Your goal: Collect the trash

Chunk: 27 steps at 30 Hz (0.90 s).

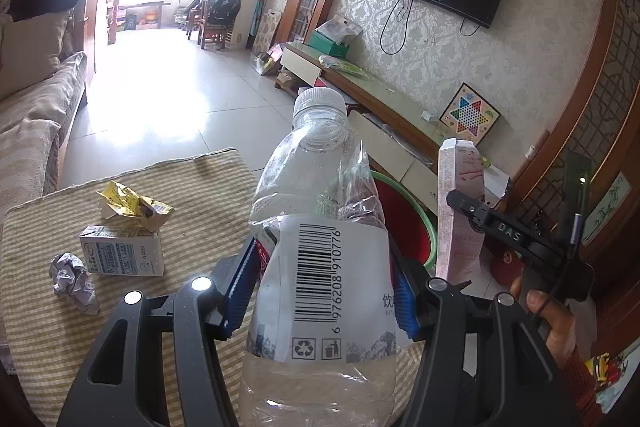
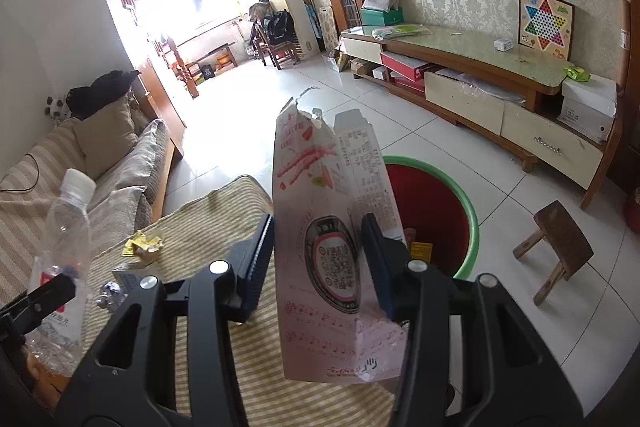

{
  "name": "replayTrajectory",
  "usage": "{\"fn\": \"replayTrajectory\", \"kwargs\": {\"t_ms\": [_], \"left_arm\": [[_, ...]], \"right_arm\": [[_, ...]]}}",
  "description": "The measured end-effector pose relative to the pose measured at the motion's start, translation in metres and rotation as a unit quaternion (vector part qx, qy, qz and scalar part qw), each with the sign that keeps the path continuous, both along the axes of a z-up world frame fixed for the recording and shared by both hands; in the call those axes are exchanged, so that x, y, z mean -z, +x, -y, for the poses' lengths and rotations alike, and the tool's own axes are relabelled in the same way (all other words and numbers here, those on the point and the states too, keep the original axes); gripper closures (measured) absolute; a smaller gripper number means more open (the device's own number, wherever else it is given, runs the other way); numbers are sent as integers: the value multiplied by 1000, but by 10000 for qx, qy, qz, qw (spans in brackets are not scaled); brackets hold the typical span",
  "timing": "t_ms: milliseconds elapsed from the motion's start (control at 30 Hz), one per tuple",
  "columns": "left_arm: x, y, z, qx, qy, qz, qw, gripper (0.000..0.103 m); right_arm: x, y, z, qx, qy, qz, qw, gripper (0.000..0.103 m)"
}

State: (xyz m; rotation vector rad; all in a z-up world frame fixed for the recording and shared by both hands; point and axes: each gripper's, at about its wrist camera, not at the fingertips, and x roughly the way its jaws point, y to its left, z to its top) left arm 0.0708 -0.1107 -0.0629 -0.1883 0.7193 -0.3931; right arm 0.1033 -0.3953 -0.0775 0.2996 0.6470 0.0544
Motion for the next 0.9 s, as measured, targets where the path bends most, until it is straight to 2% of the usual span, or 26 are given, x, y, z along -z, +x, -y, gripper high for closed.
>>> {"fn": "replayTrajectory", "kwargs": {"t_ms": [367, 467, 600, 767, 900], "left_arm": [[13, 17, 26, 154, 144, -108, 9997, 48], [20, 24, 36, 252, 150, -178, 9994, 48], [26, 35, 51, 401, 162, -213, 9988, 48], [38, 63, 83, 854, 68, -360, 9957, 48], [53, 87, 119, 1166, 173, -593, 9913, 48]], "right_arm": [[28, 64, 25, 126, -204, -65, 9997, 56], [32, 73, 32, 218, -257, -65, 9994, 26], [27, 53, 43, 488, -157, -2, 9987, 26], [18, -7, 51, 859, -111, 189, 9961, 18], [29, -55, 50, 1129, 8, 67, 9936, 18]]}}
